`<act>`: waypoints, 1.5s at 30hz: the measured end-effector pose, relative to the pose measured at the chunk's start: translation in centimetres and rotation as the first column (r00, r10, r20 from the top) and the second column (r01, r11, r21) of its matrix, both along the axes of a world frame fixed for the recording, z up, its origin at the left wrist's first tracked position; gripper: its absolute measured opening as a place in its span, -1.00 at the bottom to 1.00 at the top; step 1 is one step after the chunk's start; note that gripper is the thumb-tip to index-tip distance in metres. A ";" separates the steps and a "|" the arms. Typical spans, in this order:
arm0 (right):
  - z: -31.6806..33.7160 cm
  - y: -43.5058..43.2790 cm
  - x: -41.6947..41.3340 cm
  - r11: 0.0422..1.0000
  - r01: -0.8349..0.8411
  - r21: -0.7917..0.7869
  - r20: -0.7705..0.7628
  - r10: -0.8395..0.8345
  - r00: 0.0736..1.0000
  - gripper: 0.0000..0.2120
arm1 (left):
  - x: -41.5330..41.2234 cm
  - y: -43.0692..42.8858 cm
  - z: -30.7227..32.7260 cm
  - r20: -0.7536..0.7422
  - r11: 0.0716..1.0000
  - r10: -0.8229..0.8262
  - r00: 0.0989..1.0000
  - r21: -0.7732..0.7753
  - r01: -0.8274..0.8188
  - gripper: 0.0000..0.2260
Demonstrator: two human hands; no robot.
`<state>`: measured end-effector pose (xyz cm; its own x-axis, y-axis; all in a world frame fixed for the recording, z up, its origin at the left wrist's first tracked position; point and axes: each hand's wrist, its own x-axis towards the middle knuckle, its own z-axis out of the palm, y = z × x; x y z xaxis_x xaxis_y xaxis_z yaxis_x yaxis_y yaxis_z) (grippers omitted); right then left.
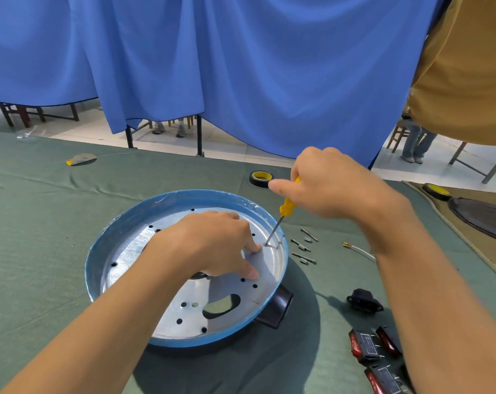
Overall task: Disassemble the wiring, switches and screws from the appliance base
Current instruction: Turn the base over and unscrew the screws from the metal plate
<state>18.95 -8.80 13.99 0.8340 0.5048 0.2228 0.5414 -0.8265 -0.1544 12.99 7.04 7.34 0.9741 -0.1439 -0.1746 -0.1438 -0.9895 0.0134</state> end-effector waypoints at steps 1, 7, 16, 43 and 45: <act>0.9 0.2 0.2 0.993 -0.015 -0.121 -0.050 0.009 0.999 -0.56 | 0.0 0.0 -0.1 -0.001 1.000 0.001 1.000 0.003 -0.001 -0.49; 3.5 2.7 0.7 0.841 -0.172 -0.512 -0.229 0.060 0.972 -0.56 | 0.1 -0.1 -0.1 0.009 1.000 0.004 1.000 -0.008 -0.004 -0.48; 3.9 5.4 -0.1 0.658 -0.303 -0.689 -0.137 0.292 0.946 -0.63 | -0.1 0.0 0.0 -0.007 1.000 -0.018 1.000 -0.013 0.018 -0.51; 3.7 3.6 2.1 0.799 -0.193 -0.569 -0.467 -0.121 0.876 -0.60 | -0.2 0.0 0.2 0.005 0.999 -0.027 1.000 -0.032 0.027 -0.49; 3.7 3.8 1.8 0.774 -0.213 -0.596 -0.403 -0.059 0.913 -0.64 | -0.2 0.0 0.2 0.005 0.999 -0.020 1.000 -0.029 0.020 -0.49</act>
<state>20.80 -5.03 17.67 0.7317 0.4818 -0.4821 0.6167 -0.7693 0.1671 12.77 7.09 7.53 0.9717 -0.1684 -0.1658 -0.1638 -0.9856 0.0411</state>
